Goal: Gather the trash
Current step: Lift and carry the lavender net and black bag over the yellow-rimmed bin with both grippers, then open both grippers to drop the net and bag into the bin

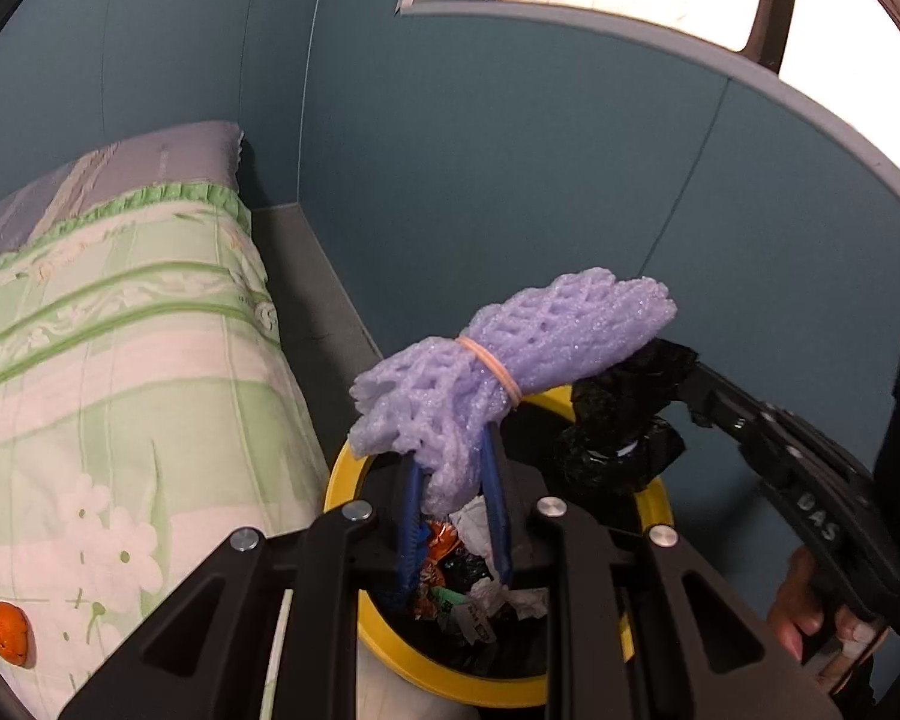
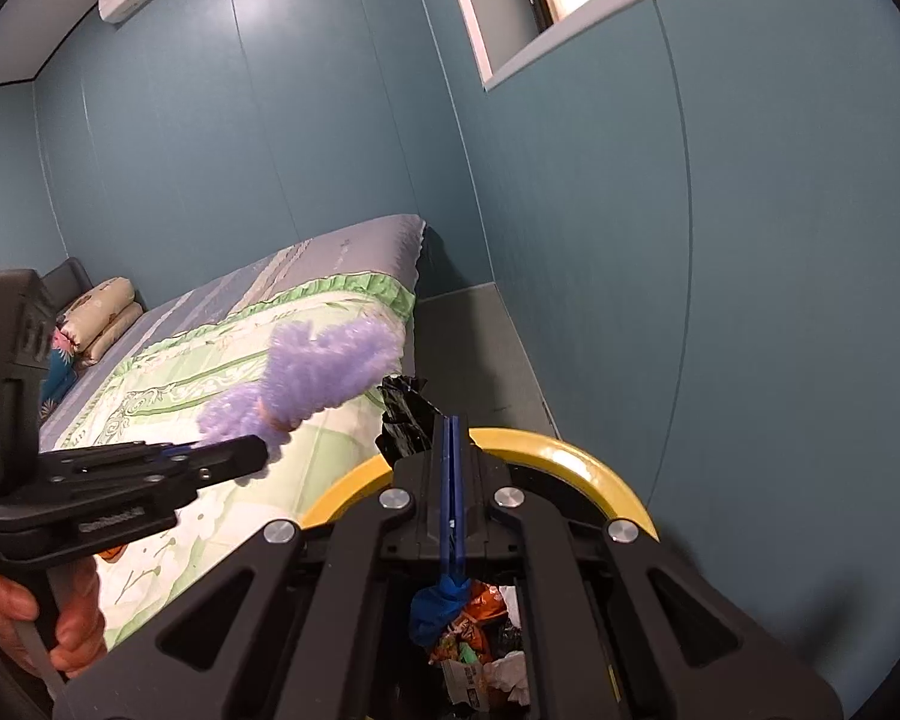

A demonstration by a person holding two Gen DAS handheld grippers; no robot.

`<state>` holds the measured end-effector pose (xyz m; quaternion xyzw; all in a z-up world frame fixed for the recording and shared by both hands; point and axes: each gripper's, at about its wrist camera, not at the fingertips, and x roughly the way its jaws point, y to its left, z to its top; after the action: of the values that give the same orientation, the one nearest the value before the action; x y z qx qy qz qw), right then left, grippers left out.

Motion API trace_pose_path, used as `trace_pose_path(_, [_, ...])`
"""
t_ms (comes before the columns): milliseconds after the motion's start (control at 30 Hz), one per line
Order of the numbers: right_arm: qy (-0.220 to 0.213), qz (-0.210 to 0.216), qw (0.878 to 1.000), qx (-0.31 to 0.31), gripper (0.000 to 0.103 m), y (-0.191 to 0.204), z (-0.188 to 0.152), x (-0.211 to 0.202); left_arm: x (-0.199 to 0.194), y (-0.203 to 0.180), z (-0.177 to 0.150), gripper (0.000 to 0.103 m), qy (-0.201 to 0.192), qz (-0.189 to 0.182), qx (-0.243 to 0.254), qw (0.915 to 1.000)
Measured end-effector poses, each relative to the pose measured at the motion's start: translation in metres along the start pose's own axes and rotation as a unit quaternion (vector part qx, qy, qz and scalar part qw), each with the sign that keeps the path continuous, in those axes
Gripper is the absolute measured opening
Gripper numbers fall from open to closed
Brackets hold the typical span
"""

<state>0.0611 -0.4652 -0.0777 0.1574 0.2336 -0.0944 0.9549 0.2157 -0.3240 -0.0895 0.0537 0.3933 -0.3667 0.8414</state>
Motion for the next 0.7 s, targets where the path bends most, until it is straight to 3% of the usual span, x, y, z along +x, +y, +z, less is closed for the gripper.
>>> trace_pose_path(533, [0.052,-0.013,0.998,0.03,0.0,-0.01,-0.014,0.024,0.069,0.009,-0.03,0.019,0.074,-0.024,-0.019,0.9968])
trace_pose_path(700, [0.063,-0.007,0.997,0.036,0.001,-0.015,-0.012,0.03,0.075,0.012,-0.035,0.027,0.079,-0.035,-0.029,0.9959])
